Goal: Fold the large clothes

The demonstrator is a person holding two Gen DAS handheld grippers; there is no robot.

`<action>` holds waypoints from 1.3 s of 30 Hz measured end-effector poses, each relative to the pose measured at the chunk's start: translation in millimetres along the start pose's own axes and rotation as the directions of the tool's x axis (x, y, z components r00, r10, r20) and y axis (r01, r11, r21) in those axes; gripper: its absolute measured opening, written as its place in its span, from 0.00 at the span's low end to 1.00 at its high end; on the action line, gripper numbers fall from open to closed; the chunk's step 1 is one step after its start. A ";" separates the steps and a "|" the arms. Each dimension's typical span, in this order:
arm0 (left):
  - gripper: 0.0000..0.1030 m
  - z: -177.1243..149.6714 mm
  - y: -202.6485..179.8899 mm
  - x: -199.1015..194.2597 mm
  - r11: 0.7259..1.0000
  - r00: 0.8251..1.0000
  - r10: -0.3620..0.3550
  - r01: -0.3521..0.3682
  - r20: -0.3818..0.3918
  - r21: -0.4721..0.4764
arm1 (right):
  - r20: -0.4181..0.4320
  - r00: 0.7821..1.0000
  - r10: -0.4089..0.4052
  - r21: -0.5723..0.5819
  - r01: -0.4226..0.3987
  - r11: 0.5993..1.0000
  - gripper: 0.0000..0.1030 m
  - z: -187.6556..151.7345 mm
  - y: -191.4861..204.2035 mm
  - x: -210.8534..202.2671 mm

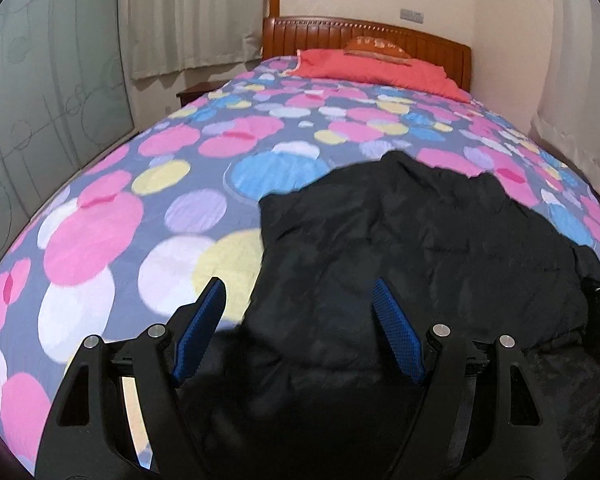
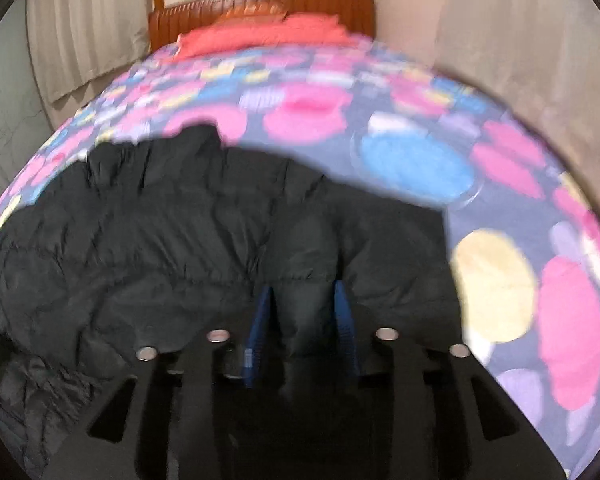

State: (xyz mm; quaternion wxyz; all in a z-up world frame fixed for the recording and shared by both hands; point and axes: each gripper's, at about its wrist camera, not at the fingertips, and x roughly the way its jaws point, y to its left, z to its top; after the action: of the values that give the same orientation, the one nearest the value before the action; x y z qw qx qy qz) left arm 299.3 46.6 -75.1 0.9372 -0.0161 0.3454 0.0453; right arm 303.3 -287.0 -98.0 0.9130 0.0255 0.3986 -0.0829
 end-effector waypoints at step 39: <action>0.73 -21.9 -72.9 79.7 0.994 0.983 -0.039 0.056 -0.180 0.090 | -0.042 0.997 0.070 -0.080 -0.073 0.994 0.51 -24.2 55.3 36.4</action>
State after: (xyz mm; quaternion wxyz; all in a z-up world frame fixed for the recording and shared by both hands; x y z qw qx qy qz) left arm 352.5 -21.5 -143.6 0.9031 0.0161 0.4292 0.0051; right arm 319.6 -234.6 -142.2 0.9077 0.0039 0.4184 -0.0333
